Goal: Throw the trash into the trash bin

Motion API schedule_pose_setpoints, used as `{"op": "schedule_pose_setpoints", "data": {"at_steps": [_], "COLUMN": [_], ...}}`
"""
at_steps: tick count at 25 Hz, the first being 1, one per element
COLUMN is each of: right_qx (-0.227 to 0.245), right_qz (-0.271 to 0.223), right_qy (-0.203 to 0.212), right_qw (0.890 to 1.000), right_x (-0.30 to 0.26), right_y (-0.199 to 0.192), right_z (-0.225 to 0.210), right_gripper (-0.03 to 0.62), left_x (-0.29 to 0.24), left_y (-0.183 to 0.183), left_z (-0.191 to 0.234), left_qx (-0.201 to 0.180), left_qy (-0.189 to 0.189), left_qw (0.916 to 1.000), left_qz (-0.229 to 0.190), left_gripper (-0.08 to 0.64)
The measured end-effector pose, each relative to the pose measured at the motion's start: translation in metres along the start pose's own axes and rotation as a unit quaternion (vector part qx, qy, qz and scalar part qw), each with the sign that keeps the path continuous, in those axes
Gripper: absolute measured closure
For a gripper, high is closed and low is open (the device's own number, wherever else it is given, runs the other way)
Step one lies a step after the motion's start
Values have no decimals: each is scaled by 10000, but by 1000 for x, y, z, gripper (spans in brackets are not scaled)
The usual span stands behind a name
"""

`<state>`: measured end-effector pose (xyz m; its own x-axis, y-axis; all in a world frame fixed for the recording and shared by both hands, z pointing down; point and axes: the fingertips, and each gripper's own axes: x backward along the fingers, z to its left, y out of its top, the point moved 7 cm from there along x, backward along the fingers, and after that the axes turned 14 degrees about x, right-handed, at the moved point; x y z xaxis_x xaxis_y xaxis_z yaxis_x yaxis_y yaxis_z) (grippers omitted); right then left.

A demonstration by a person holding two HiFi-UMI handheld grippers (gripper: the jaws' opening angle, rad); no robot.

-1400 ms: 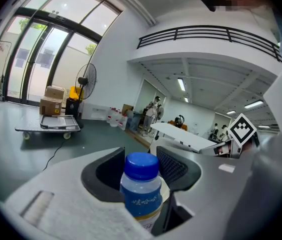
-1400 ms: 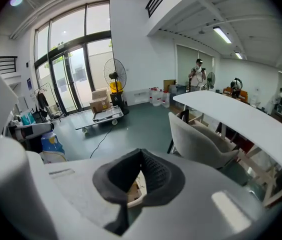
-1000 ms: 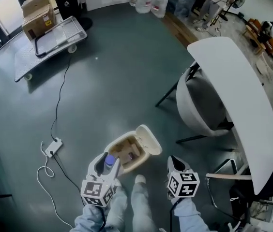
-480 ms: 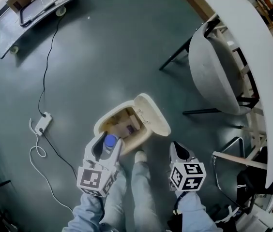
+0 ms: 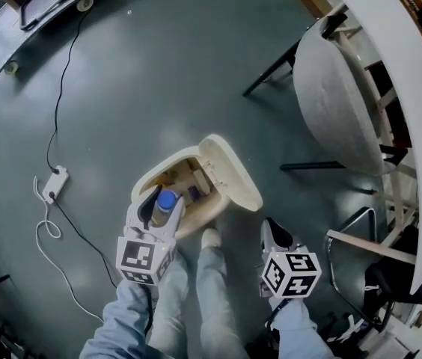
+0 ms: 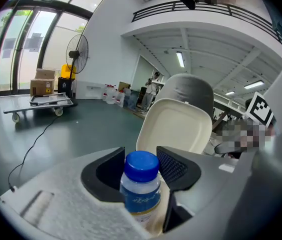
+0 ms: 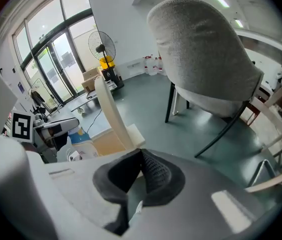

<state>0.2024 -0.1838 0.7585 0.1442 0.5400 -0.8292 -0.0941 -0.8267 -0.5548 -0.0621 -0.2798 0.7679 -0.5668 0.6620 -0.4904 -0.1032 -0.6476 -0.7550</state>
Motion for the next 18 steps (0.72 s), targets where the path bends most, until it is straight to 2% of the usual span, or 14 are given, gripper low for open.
{"op": "schedule_pose_setpoints", "data": {"at_steps": [10,18], "right_qx": [-136,-186], "right_qz": [65,83], "right_qy": [-8,4], "right_qw": [9999,9998], "right_x": [-2,-6], "right_y": [-16,-23], "right_z": [-5,-1], "right_gripper": [589,589], "left_x": [-53,-65], "left_y": [-41,-56], "left_z": [17,25], "left_qx": [-512,-368], "left_qy": [73,143], "left_qw": [9967,9957], "left_qz": [633,832], "left_gripper": [350,344]}}
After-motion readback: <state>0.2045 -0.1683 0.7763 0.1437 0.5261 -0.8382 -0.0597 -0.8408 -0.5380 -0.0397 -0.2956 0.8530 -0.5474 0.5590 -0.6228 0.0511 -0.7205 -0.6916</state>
